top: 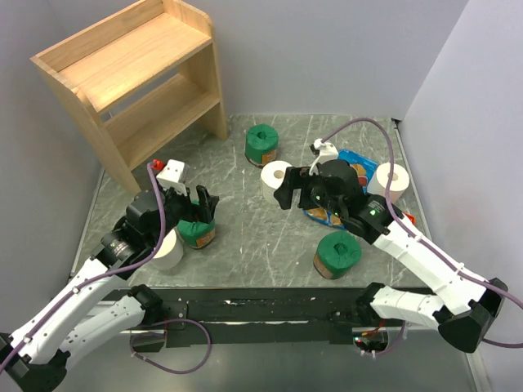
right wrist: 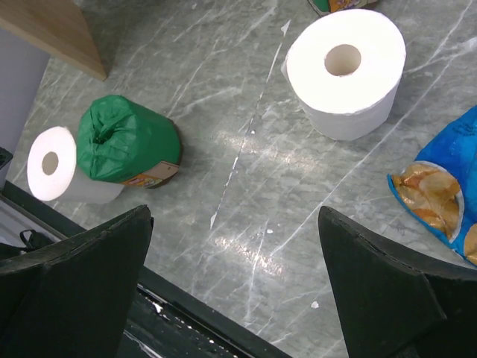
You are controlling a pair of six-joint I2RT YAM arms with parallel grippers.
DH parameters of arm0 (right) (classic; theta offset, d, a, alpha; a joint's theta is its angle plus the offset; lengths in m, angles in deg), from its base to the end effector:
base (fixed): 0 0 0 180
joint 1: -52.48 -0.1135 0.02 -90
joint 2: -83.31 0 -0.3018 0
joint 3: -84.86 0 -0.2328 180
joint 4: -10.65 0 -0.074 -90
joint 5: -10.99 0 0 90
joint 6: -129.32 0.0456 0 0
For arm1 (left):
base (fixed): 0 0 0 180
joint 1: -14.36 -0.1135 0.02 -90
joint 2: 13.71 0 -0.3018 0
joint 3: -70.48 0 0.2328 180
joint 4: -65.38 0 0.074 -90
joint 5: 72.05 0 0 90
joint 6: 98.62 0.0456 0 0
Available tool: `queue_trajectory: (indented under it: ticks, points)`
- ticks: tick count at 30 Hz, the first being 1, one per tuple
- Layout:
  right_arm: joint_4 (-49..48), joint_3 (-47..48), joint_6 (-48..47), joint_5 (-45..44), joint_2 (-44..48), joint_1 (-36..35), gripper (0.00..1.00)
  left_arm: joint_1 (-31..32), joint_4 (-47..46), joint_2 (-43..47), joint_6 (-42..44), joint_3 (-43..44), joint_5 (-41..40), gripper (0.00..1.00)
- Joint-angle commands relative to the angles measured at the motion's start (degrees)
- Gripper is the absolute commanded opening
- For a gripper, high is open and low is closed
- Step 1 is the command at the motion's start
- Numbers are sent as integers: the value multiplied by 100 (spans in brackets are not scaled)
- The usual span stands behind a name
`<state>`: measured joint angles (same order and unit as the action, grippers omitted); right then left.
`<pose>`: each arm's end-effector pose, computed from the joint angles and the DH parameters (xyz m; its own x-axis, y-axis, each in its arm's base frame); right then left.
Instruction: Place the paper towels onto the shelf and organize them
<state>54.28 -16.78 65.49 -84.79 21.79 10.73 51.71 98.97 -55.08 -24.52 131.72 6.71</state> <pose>0.1563 0.1334 0.3924 -0.5644 0.0844 -0.8212 -0.3861 0.8523 0.3530 0.1070 -0.0705 0.3639 -0.3031 -0.1067 -0.9470 0.3759 0.8998 -0.2217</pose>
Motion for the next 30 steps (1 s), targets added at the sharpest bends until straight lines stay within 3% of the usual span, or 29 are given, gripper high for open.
queue_trajectory:
  ticks: [1,14,21,30]
  points:
    - [-179,-66,107,-142,298,-17,100,19,-72,41,-53,230,52,96]
    - [400,188,37,-361,438,-17,99,71,85,-389,-132,300,-158,96]
    - [243,-224,-437,-301,983,-8,100,71,1111,-1373,-449,853,-571,99]
    - [84,-717,-657,-142,1660,-17,99,71,1650,-2209,-827,1083,-712,89]
